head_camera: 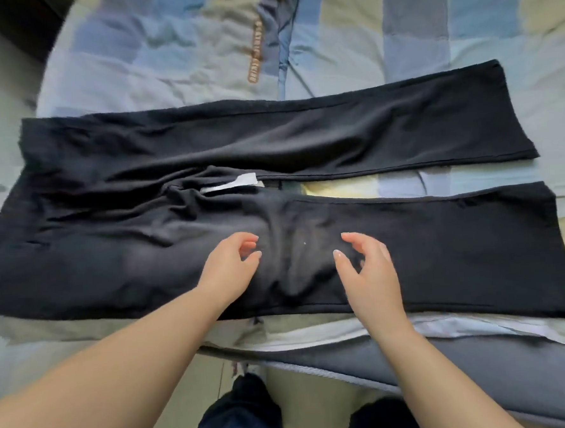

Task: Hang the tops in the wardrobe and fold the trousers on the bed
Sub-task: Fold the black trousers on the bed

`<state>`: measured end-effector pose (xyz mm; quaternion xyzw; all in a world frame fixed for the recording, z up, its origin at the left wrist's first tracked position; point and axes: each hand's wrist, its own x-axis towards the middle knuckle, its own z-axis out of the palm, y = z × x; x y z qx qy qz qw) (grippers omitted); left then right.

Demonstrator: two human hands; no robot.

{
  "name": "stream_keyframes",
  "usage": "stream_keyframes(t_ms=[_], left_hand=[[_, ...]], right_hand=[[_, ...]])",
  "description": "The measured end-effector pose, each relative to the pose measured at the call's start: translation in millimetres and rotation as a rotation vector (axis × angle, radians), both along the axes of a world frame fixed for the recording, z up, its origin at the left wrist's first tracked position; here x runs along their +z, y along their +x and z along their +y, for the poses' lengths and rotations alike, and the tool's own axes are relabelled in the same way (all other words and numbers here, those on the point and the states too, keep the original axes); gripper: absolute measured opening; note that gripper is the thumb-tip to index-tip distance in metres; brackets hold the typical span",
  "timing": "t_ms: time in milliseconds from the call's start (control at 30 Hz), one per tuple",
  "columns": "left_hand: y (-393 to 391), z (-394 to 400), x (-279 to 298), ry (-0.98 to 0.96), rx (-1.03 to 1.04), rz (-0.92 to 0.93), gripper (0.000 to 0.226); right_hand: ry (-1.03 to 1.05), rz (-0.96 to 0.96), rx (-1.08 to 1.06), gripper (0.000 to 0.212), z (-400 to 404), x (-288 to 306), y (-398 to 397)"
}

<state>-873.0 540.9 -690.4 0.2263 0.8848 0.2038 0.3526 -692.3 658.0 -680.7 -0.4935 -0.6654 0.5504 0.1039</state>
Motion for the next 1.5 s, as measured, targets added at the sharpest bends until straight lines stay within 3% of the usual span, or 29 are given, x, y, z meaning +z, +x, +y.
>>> stream_keyframes(t_ms=[267, 433, 600, 700, 900, 1033, 1167, 1333, 1500], left_hand=[[-88.2, -161.5, 47.2, 0.138, 0.546, -0.141, 0.012], [-121.0, -237.0, 46.1, 0.144, 0.951, -0.231, 0.006], [-143.5, -264.4, 28.5, 0.162, 1.197, -0.279, 0.019], [-162.5, -270.7, 21.9, 0.3, 1.363, -0.34, 0.037], [-187.6, -282.0, 20.2, 0.472, 1.466, -0.255, 0.02], [-171.9, -303.1, 16.9, 0.396, 1.424, -0.242, 0.023], [-189.1, -299.9, 34.0, 0.532, 1.39, -0.288, 0.02], [-235.1, -241.5, 59.2, 0.727, 1.302, -0.204, 0.012], [-301.6, -165.4, 72.7, 0.87, 1.279, -0.339, 0.006]], right_hand=[[-0.247, -0.02, 0.095, 0.019, -139.6, 34.5, -125.7], [-0.719, -0.098, 0.065, 0.005, -208.2, 38.0, -184.6], [-1.093, -0.195, -0.086, 0.041, -250.9, 14.7, -217.6], [-1.211, -0.163, -0.262, 0.046, -268.2, 6.1, -231.2], [-1.112, 0.006, -0.667, 0.032, -281.7, -0.5, -252.3], [-1.097, -0.01, -0.652, 0.019, -301.4, 1.1, -235.9], [-0.981, 0.115, -0.639, 0.023, -289.7, 17.7, -241.9], [-0.75, 0.268, -0.595, 0.029, -217.1, 33.6, -293.2], [-0.575, 0.347, -0.547, 0.022, -135.7, 43.5, -367.7]])
